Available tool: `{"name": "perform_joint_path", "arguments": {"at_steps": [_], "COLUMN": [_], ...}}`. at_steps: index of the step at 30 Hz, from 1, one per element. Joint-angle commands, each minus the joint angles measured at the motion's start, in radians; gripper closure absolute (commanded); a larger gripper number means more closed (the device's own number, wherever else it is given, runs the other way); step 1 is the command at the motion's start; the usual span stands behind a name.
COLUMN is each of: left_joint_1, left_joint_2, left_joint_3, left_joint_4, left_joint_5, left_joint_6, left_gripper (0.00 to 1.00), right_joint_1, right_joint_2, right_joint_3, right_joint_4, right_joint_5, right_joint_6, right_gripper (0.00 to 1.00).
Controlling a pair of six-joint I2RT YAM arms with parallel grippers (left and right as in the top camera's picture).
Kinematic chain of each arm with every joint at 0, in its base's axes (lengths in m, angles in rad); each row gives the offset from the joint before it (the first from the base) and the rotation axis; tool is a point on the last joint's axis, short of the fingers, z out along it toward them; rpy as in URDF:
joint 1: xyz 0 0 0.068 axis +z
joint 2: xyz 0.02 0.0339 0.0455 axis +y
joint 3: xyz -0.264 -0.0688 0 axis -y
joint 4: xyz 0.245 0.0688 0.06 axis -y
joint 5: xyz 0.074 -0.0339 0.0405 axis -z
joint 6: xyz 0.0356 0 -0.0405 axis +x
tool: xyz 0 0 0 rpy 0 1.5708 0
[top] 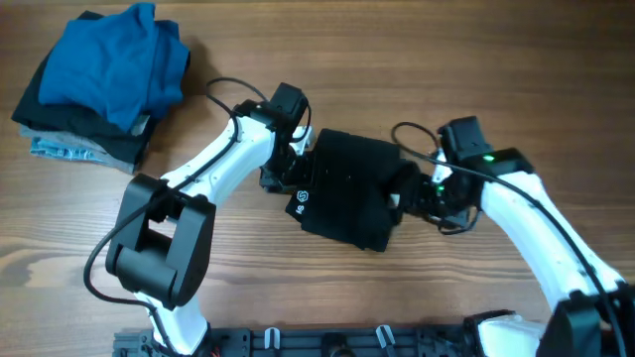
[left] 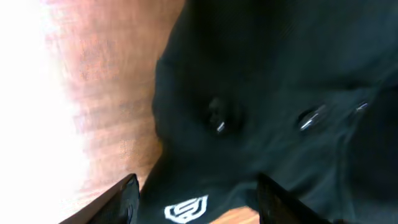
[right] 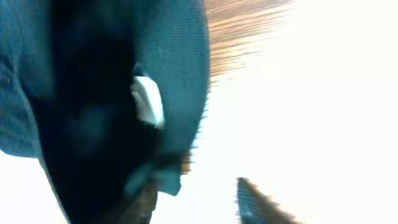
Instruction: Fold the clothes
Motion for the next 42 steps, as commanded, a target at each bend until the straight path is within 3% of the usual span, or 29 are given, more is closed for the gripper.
{"name": "perform_joint_path", "arguments": {"at_steps": [1, 3, 5, 6, 9, 10, 11, 12, 17, 18, 19, 20, 21, 22, 23, 24, 25, 29, 31, 34, 37, 40, 42], "left_joint_1": [-0.002, -0.002, -0.002, -0.002, -0.001, -0.001, 0.0, 0.007, 0.037, 0.042, 0.043, 0.038, 0.022, -0.004, -0.034, -0.058, -0.082, -0.084, -0.068, 0.013, 0.173, 0.241, 0.237], "left_joint_2": [-0.011, -0.011, -0.011, -0.011, -0.011, -0.011, -0.011, -0.011, -0.039, -0.064, -0.089, -0.101, -0.103, -0.098, -0.091, -0.087, -0.081, -0.078, -0.078, -0.078, -0.078, -0.078, -0.079], "left_joint_3": [-0.014, -0.014, -0.014, -0.014, -0.014, -0.014, -0.013, -0.007, 0.062, 0.075, 0.075, 0.075, 0.074, 0.061, 0.032, -0.006, -0.067, -0.312, -0.372, -0.362, -0.272, -0.146, -0.108], "left_joint_4": [0.003, 0.006, 0.006, 0.009, 0.011, 0.005, -0.001, -0.026, -0.143, -0.154, -0.151, -0.15, -0.151, -0.145, -0.114, -0.072, -0.005, 0.264, 0.351, 0.507, 0.637, 0.555, 0.457], "left_joint_5": [0.03, 0.029, 0.029, 0.029, 0.026, 0.026, 0.026, 0.027, 0.097, 0.138, 0.172, 0.203, 0.215, 0.206, 0.203, 0.193, 0.174, 0.122, 0.053, 0.044, 0.09, 0.259, 0.324], "left_joint_6": [0.021, 0.021, 0.021, 0.021, 0.021, 0.021, 0.021, 0.021, 0.025, 0.025, 0.024, 0.024, 0.024, 0.023, 0.007, -0.046, -0.138, -0.427, -0.476, -0.442, -0.364, -0.231, -0.166], "left_gripper": [0.41, 0.41, 0.45, 0.45, 0.48, 0.5, 0.5, 0.54, 0.59, 0.56, 0.54, 0.52, 0.53, 0.6, 0.69, 0.85, 0.95, 0.96, 0.96, 0.96, 0.96, 0.94, 0.82], "right_joint_1": [-0.04, -0.04, -0.039, -0.037, 0.021, 0.041, 0.051, 0.053, -0.02, -0.06, -0.084, -0.1, -0.107, -0.108, -0.108, -0.108, -0.108, -0.108, -0.108, -0.093, -0.054, -0.008, 0.015], "right_joint_2": [-0.074, -0.093, -0.089, -0.079, -0.02, 0.005, 0.024, 0.056, 0.057, 0.052, 0.043, 0.032, 0.015, -0.004, -0.014, -0.023, -0.026, -0.026, -0.026, -0.026, -0.011, 0.055, 0.112], "right_joint_3": [0.019, 0.019, 0.016, 0.013, -0.056, -0.078, -0.092, -0.101, -0.074, -0.037, -0.006, 0.02, 0.047, 0.079, 0.1, 0.113, 0.115, 0.115, 0.115, 0.115, 0.113, 0.113, 0.113], "right_joint_4": [0.008, 0.055, 0.088, 0.092, 0.136, 0.154, 0.164, 0.166, 0.145, 0.127, 0.122, 0.122, 0.124, 0.126, 0.126, 0.132, 0.142, 0.139, 0.151, 0.192, 0.251, 0.267, 0.284], "right_joint_5": [0.015, -0.113, -0.244, -0.241, -0.238, -0.235, -0.235, -0.172, 0.021, 0.019, -0.01, -0.042, -0.056, -0.056, -0.06, -0.082, -0.142, -0.162, -0.209, -0.425, -0.41, -0.339, -0.336], "right_joint_6": [-0.089, -0.214, -0.308, -0.309, -0.307, -0.304, -0.303, -0.212, -0.042, -0.048, -0.088, -0.139, -0.171, -0.194, -0.208, -0.224, -0.255, -0.255, -0.3, -0.547, -0.512, -0.453, -0.433], "right_gripper": [0.37, 0.3, 0.14, 0.16, 0.51, 0.74, 0.89, 0.96, 0.96, 0.89, 0.55, 0.49, 0.49, 0.55, 0.63, 0.72, 0.77, 0.82, 0.83, 0.74, 0.73, 0.74, 0.74]}}
